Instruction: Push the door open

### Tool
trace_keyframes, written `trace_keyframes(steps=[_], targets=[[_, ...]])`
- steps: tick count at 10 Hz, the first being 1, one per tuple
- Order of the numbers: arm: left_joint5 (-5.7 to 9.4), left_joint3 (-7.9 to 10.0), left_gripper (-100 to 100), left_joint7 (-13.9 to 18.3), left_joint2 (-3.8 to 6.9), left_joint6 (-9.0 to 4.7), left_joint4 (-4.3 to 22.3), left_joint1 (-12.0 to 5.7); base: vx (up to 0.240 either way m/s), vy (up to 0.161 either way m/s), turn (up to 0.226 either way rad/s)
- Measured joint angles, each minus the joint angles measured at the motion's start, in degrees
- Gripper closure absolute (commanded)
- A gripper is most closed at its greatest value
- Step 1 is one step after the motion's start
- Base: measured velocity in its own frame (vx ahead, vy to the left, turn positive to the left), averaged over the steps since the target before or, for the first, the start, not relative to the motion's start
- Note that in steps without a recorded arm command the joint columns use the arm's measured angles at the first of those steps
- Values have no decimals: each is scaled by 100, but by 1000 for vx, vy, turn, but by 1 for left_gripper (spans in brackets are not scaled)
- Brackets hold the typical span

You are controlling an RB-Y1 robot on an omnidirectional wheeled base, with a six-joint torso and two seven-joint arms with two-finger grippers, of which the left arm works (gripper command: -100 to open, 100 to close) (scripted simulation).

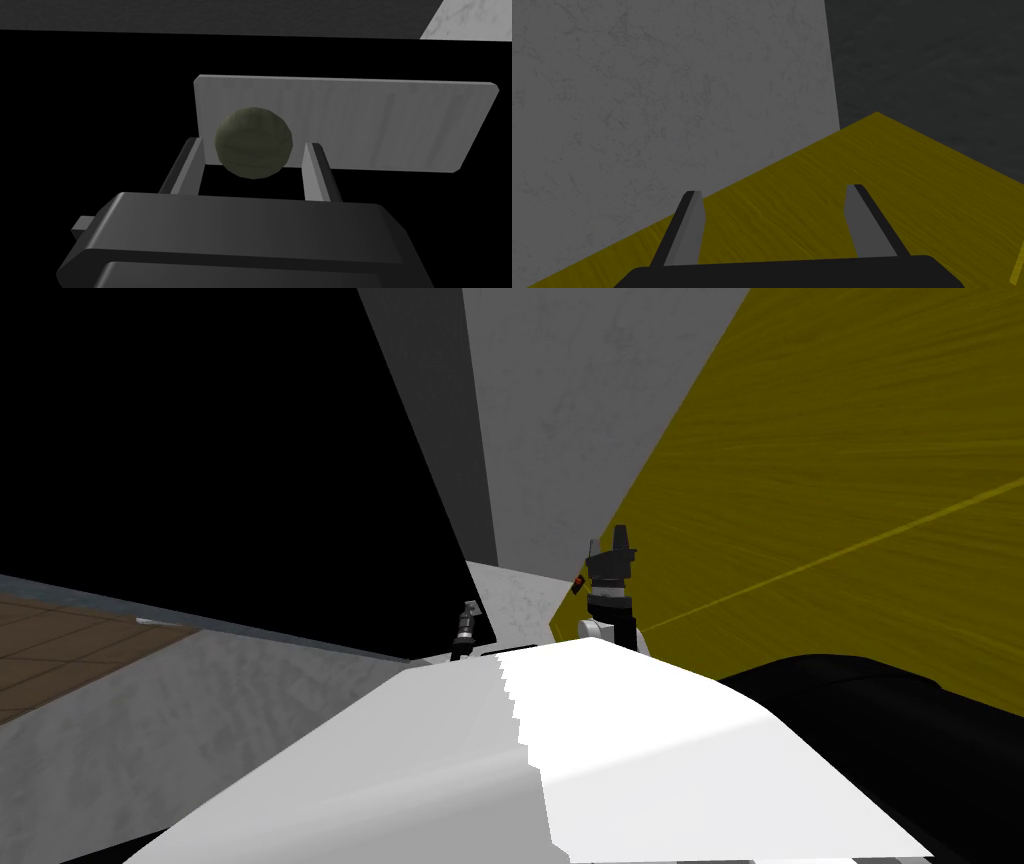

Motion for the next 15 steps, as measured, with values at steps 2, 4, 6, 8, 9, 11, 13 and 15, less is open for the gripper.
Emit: trace_keyframes(steps=[2,4,6,8,9,11,13,15], targets=[[0,2,100,-1,2,8,-1,-6,-14,1,-1],[-1,-2,100,-2,2,15,9,6,-4,-1,1],[-1,-7,100,-16,5,53,-28,64,131,-2,39],[23,41,100,-43,41,83,35,35,205,-19,70],[44,87,100,-53,81,66,37,21,227,-11,101],[77,146,-100,-108,160,86,-72,72,-126,-70,141],[80,135,-100,-176,153,105,-100,96,-209,-55,70],[90,131,-100,-250,30,130,-153,122,-250,-22,107]])
